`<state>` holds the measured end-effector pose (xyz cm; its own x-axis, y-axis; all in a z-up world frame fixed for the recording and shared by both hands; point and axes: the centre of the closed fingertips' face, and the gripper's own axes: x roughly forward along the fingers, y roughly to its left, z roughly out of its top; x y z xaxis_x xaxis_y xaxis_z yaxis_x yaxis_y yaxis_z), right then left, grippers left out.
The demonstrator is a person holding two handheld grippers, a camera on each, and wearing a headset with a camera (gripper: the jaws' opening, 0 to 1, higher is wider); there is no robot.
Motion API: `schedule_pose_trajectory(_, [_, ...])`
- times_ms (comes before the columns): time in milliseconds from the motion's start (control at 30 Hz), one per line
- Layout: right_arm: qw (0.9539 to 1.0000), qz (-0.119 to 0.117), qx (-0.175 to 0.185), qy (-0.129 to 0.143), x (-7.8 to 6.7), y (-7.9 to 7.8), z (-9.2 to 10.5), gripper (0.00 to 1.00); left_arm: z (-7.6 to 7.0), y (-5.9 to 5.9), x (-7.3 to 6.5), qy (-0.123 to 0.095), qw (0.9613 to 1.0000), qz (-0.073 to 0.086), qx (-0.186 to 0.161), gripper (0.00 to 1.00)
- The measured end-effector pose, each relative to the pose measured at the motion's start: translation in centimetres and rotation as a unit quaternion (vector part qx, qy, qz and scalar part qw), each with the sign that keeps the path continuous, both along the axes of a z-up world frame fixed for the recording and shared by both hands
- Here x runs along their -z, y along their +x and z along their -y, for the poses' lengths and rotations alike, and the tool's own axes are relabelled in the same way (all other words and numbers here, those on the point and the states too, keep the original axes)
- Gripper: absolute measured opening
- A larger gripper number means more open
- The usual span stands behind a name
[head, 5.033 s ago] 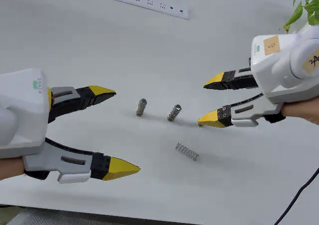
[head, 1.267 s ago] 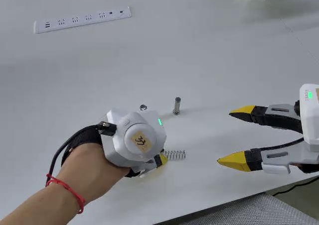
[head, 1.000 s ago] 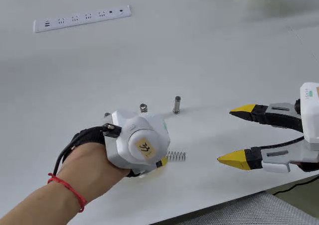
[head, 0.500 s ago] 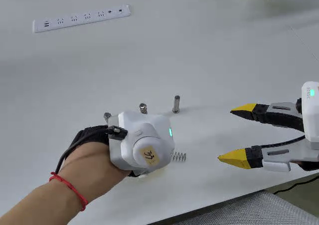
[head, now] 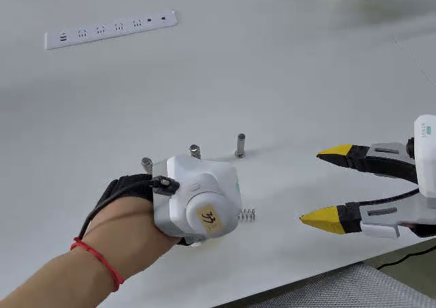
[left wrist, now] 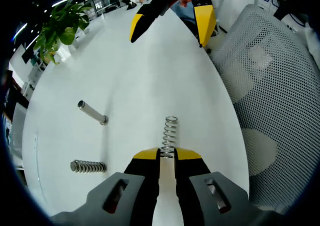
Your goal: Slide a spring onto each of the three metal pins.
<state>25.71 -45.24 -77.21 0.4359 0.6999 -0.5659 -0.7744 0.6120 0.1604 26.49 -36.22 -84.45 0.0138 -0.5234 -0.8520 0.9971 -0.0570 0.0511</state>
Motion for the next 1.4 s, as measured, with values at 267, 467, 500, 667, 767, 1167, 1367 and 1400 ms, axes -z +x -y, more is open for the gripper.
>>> schedule_pose_trajectory(267, [1.0,-0.005,-0.005,-0.002,0.1,-0.4,0.1,0.64,0.1,-0.4,0.0,-0.012,0.9996,-0.02,-0.018,0.07])
schedule_pose_trajectory(467, [0.9999,-0.012,-0.011,-0.002,0.3,-0.7,0.0,0.68,0.2,-0.6,-0.2,-0.023,0.9991,-0.027,-0.025,0.07])
schedule_pose_trajectory(500, [0.9998,-0.012,-0.013,-0.004,0.4,-0.7,0.0,0.68,0.2,-0.5,-0.3,-0.026,0.999,-0.027,-0.026,0.07])
schedule_pose_trajectory(667, [0.9998,-0.013,-0.016,-0.002,0.4,-0.8,-0.2,0.71,0.1,-0.4,-0.7,-0.039,0.9982,-0.031,-0.034,0.07])
schedule_pose_trajectory(767, [0.9998,-0.012,-0.017,-0.001,0.3,-0.7,-0.3,0.71,0.2,-0.4,-1.1,-0.052,0.9972,-0.035,-0.041,0.07])
schedule_pose_trajectory(1167, [0.9993,0.007,-0.034,0.011,-2.1,0.1,-1.9,0.66,0.1,-0.1,-4.9,-0.133,0.9856,-0.051,-0.091,0.07])
schedule_pose_trajectory(1367, [0.998,0.015,-0.05,0.037,-4.4,0.5,-3.5,0.58,0.0,0.1,-7.9,-0.193,0.9727,-0.056,-0.116,0.07])
schedule_pose_trajectory(1400, [0.9976,0.015,-0.055,0.039,-4.8,0.6,-3.9,0.57,-0.1,0.3,-8.4,-0.203,0.9694,-0.058,-0.125,0.07])
